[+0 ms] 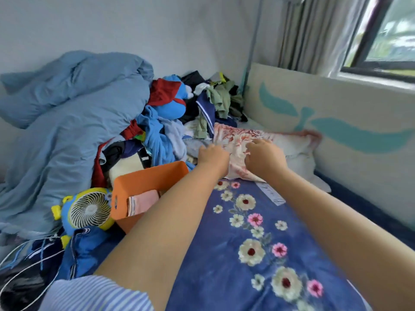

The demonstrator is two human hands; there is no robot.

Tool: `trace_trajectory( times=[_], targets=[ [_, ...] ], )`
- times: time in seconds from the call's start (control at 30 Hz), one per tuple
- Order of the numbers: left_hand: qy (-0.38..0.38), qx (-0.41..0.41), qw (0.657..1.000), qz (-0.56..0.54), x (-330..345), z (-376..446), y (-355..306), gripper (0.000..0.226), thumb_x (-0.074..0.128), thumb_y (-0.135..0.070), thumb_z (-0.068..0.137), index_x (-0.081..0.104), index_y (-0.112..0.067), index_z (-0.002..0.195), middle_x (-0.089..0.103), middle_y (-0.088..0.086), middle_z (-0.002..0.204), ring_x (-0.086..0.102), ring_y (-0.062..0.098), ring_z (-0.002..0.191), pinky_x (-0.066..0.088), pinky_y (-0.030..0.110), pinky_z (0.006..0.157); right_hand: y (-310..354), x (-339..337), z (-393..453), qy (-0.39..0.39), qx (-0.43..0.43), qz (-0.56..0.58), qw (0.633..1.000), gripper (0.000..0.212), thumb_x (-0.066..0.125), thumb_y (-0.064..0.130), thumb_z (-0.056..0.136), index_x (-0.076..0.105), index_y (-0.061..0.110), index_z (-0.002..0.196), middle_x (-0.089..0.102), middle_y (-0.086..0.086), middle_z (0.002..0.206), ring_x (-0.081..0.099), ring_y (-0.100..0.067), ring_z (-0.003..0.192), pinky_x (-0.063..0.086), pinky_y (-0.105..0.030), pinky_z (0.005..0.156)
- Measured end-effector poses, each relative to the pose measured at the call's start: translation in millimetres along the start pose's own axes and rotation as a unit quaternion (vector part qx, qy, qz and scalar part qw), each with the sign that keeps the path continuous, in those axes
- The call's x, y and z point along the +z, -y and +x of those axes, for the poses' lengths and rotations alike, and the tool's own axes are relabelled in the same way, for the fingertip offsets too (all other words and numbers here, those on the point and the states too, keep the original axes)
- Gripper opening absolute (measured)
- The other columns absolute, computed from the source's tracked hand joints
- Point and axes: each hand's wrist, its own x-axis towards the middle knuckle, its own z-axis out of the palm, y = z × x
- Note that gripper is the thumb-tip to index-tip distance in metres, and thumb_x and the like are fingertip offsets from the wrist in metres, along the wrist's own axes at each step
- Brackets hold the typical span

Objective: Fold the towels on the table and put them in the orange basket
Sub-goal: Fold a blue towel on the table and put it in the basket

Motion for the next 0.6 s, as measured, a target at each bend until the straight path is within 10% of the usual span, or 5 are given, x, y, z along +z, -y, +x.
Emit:
trace_trajectory(
  times=[0.6],
  targets=[
    [-0.089,0.369,0.923,-0.061,-136,-209,-507,0.036,0.044,-0.01,0.088,0.052,-0.007,0.123,0.05,0.012,0.127,0.047,0.029,0.12,0.039,0.036,0.095,-318,-200,-470,-0.023,0.413,-0.177,0.893,0.028,0.043,0.017,0.088,0.056,0.006,0.111,0.055,-0.013,0.119,0.049,-0.032,0.112,0.042,-0.036,0.087]
  ],
)
